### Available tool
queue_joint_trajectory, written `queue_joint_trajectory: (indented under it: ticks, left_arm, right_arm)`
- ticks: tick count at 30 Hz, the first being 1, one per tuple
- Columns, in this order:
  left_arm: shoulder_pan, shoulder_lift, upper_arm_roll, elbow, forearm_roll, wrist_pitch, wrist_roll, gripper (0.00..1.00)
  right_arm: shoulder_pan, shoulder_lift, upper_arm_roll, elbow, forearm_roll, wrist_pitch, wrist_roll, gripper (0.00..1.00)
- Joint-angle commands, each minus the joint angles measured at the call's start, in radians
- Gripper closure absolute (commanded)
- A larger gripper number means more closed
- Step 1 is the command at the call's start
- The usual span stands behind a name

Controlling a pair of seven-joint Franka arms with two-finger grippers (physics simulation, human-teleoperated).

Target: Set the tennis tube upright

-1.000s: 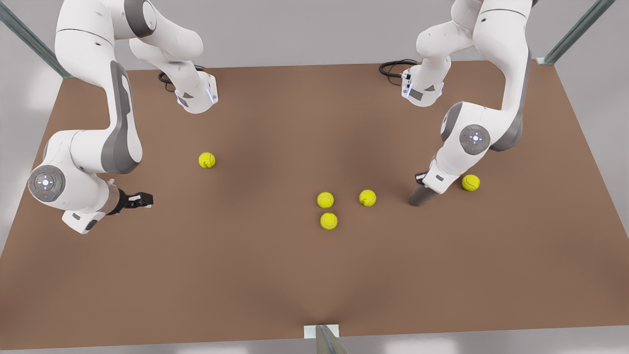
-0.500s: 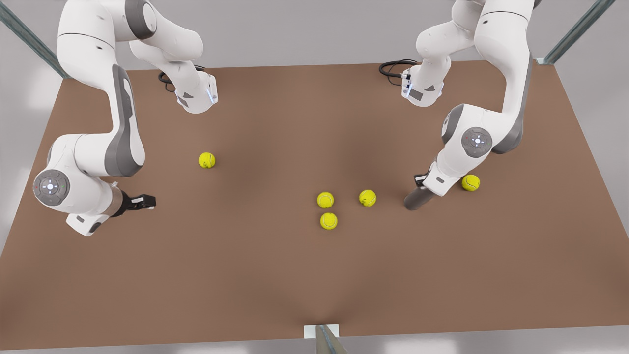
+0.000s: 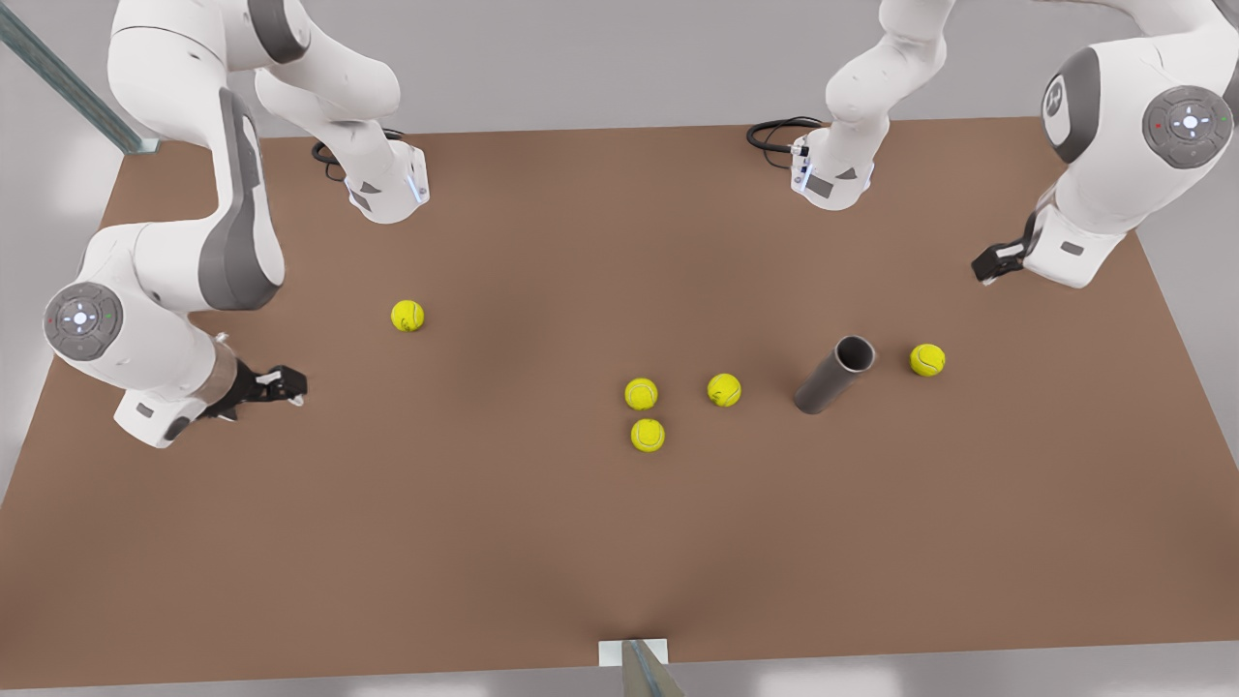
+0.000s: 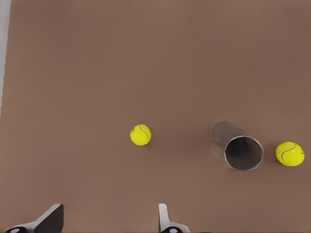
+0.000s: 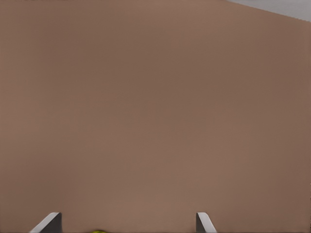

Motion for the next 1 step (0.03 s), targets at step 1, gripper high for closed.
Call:
queue_joint_trajectory:
  ticks: [1]
  left_arm:
    - [-0.121,0.001,0.001,-0.001,-0.014,0.001,0.000,0.01]
  right_arm:
    - [0.001,0.001,0.000,0.000,0.000,0.001,-0.001,0.00]
